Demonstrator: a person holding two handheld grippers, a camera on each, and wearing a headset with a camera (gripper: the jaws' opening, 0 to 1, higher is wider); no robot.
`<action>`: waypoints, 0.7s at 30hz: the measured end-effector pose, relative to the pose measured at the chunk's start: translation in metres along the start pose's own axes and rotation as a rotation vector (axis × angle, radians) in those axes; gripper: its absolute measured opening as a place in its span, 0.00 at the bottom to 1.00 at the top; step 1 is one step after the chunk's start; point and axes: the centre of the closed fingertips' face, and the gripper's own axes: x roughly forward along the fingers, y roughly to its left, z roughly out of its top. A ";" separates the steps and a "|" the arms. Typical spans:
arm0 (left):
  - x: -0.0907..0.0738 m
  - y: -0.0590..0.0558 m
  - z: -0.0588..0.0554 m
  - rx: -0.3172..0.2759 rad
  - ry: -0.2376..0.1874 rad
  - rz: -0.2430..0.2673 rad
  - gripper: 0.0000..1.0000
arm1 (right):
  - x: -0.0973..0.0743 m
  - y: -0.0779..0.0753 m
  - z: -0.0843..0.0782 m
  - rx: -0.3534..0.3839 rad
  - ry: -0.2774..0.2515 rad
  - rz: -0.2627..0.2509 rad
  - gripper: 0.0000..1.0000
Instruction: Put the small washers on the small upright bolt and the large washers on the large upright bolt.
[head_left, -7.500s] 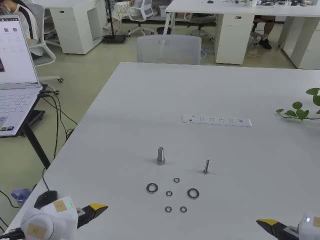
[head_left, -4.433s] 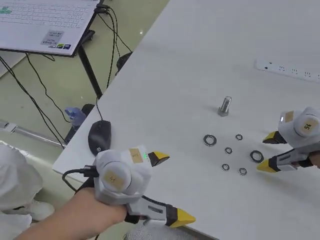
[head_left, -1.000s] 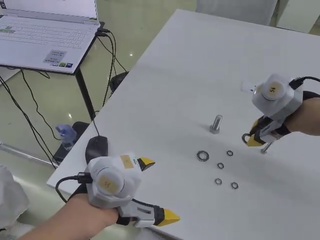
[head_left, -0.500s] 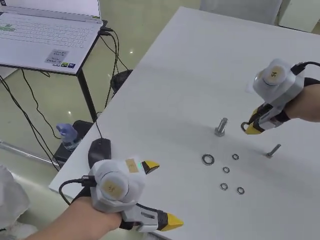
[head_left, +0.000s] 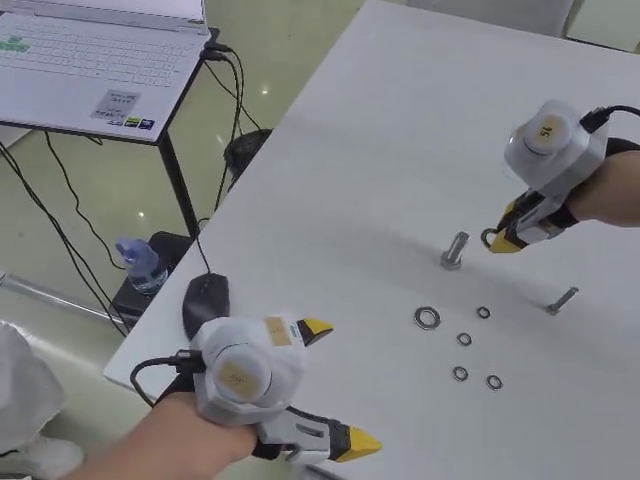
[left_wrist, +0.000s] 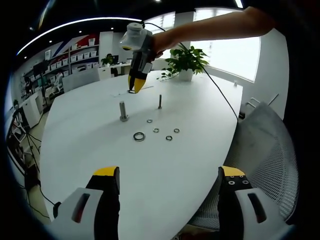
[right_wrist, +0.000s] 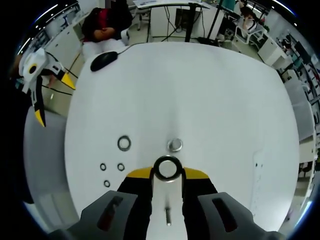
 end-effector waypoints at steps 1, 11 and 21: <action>0.000 0.000 -0.001 0.000 0.001 -0.002 0.81 | 0.002 -0.001 0.001 0.001 0.001 0.000 0.21; 0.000 0.001 -0.004 0.016 0.006 -0.020 0.83 | 0.015 -0.009 0.008 0.000 0.013 0.002 0.22; 0.000 0.001 -0.009 0.039 0.023 -0.038 0.84 | 0.029 -0.017 0.014 0.000 0.028 -0.005 0.22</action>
